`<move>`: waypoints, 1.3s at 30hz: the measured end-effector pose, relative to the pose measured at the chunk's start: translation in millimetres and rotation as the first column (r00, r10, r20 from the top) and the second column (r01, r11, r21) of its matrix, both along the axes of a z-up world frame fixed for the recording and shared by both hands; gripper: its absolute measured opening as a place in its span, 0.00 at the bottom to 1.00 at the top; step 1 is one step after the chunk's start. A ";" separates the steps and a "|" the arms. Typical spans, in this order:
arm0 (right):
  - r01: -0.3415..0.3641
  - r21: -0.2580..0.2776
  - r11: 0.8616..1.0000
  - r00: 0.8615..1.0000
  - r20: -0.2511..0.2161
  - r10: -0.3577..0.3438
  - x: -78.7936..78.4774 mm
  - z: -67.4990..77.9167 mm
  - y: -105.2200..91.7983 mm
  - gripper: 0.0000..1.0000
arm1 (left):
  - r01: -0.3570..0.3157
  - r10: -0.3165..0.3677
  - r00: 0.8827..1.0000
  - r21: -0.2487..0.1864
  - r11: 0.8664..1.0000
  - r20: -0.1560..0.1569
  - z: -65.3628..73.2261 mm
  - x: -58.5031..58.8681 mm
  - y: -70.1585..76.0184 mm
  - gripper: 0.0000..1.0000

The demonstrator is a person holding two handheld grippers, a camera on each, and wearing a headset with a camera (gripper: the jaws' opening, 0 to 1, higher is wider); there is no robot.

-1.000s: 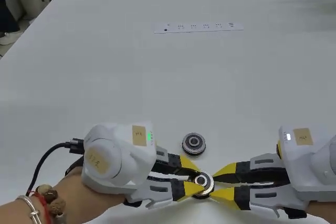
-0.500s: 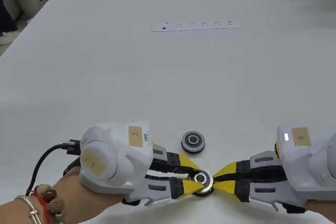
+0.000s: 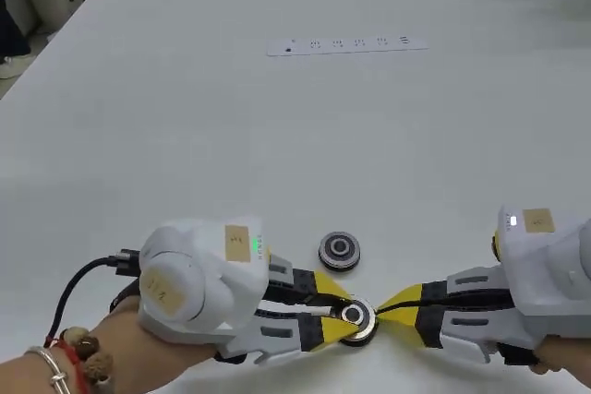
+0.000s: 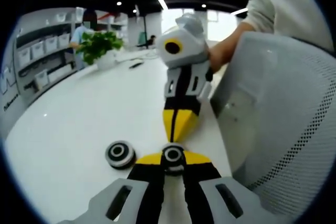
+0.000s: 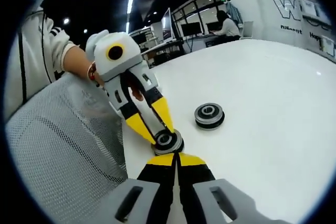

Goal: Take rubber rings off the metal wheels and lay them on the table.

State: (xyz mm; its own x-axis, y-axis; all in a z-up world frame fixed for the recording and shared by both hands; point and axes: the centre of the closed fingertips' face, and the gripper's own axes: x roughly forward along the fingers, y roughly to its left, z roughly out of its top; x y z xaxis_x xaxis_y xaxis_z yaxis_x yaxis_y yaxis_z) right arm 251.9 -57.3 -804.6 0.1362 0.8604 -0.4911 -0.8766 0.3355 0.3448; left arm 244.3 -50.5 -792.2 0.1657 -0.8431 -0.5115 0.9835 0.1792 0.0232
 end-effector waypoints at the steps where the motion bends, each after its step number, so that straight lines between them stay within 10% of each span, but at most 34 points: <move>1: 0.015 0.012 1.000 0.999 -0.033 -0.015 0.7 -0.2 -0.7 0.00 | 0.000 0.000 1.000 -0.001 1.000 -0.001 0.2 -0.3 -0.1 0.13; 17: 0.043 0.051 0.998 0.989 -0.141 -0.036 -2.9 6.8 2.6 0.00 | 0.032 -0.032 0.999 -0.001 0.999 -0.005 0.7 -1.6 0.5 0.13; 39: 0.049 0.058 0.997 0.986 -0.163 -0.039 -5.7 14.3 7.7 0.00 | 0.041 -0.041 0.999 0.015 0.999 0.023 0.8 -2.1 0.4 0.13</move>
State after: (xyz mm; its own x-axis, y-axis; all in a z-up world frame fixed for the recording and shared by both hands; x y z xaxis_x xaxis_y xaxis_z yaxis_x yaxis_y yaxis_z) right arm 246.3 -49.6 -790.3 0.0975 0.8849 -0.4555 -0.7928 0.3457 0.5019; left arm 242.2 -50.1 -791.3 0.1435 -0.8418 -0.5204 0.9892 0.1385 0.0487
